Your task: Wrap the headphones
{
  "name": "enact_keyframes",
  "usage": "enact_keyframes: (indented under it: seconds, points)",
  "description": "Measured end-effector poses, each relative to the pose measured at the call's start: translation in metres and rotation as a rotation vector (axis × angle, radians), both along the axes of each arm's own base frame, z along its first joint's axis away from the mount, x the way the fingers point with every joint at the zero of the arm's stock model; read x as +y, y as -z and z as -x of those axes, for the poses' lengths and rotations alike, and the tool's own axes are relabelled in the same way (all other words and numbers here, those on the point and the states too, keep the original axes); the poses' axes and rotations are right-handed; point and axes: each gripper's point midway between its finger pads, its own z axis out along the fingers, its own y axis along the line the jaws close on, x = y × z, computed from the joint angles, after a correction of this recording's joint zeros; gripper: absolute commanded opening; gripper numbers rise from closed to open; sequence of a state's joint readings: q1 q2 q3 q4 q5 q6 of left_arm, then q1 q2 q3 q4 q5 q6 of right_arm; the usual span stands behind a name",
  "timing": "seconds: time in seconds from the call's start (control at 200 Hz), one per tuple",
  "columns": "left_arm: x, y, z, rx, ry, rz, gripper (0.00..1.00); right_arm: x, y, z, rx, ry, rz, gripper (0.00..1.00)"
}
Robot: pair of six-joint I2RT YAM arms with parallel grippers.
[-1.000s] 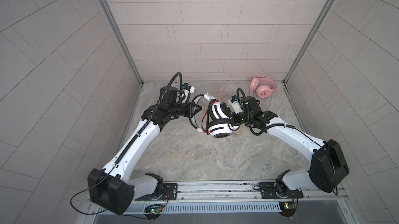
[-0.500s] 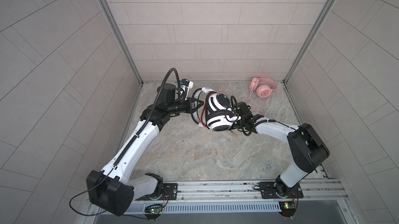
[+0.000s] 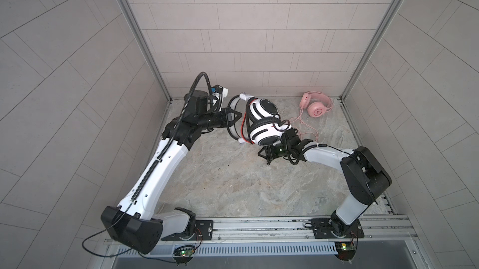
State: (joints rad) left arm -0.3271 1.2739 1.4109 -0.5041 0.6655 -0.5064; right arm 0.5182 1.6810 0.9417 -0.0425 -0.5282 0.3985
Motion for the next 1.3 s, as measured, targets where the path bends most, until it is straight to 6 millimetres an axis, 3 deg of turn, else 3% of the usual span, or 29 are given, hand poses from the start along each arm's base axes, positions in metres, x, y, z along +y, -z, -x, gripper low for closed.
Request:
enact_keyframes:
  seconds: [0.31, 0.626, 0.741, 0.926, 0.996, 1.171, 1.296]
  points:
    - [-0.002, 0.011, -0.009, 0.102, -0.024, 0.019, 0.0, -0.006, 0.007, 0.003, -0.021, -0.022, 0.037, 0.63]
    - [-0.004, -0.015, -0.008, 0.081, -0.024, 0.067, 0.0, 0.005, 0.033, -0.013, 0.001, -0.032, 0.037, 0.57]
    - [-0.005, -0.017, -0.006, 0.085, -0.019, 0.076, 0.0, 0.011, 0.038, -0.017, 0.003, -0.036, 0.021, 0.48]
    - [-0.001, -0.021, -0.007, 0.105, -0.016, 0.113, 0.0, 0.021, 0.046, -0.024, 0.006, -0.047, -0.014, 0.16]
    - [0.004, -0.023, -0.008, 0.109, -0.028, 0.124, 0.0, 0.022, 0.049, -0.023, 0.015, -0.043, -0.023, 0.08]
    - [0.025, -0.026, -0.018, 0.111, -0.089, 0.14, 0.0, 0.022, 0.05, -0.015, 0.02, -0.046, -0.024, 0.05]
    - [0.044, -0.023, -0.029, 0.113, -0.166, 0.133, 0.0, 0.018, 0.048, 0.005, 0.026, -0.06, 0.017, 0.05]
